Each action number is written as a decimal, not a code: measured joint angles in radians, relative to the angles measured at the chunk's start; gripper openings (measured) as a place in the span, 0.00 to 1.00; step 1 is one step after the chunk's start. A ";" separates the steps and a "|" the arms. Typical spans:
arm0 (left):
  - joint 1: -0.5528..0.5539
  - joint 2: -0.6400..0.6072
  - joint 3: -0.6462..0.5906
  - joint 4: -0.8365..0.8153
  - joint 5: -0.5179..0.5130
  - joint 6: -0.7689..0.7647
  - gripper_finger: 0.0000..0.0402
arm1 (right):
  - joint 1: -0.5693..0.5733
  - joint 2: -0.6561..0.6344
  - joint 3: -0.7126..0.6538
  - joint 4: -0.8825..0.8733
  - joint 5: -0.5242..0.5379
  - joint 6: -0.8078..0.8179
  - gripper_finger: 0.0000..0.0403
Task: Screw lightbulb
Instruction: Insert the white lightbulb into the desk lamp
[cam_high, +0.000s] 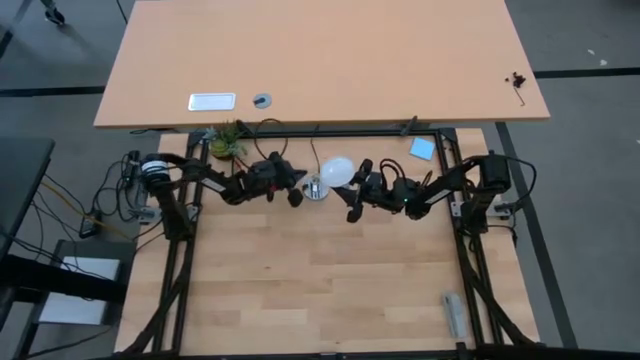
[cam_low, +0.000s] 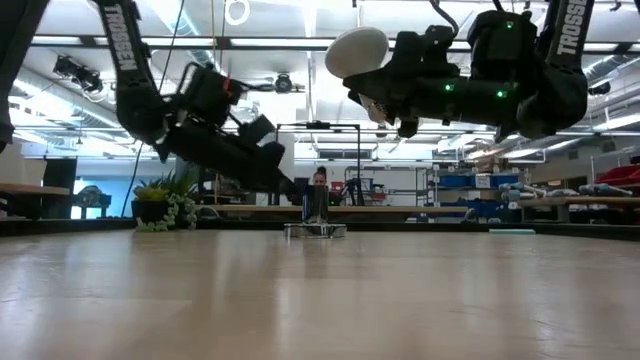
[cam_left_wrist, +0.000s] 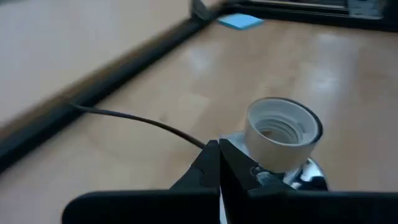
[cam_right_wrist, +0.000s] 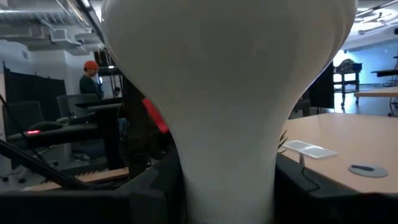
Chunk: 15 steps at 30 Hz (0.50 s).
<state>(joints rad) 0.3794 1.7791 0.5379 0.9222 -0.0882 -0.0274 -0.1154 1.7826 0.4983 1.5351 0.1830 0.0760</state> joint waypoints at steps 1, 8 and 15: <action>0.006 0.019 0.015 0.002 0.029 -0.002 0.00 | 0.000 0.001 0.001 -0.003 0.000 -0.001 0.41; -0.032 0.119 0.084 0.010 0.123 0.001 0.00 | 0.000 0.001 0.002 -0.004 0.000 -0.027 0.41; -0.094 0.244 0.173 0.015 0.179 0.017 0.00 | 0.000 0.000 -0.013 -0.024 0.000 -0.020 0.41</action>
<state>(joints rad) 0.2849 2.0227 0.7113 0.9368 0.0913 -0.0104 -0.1158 1.7821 0.4849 1.5109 0.1829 0.0562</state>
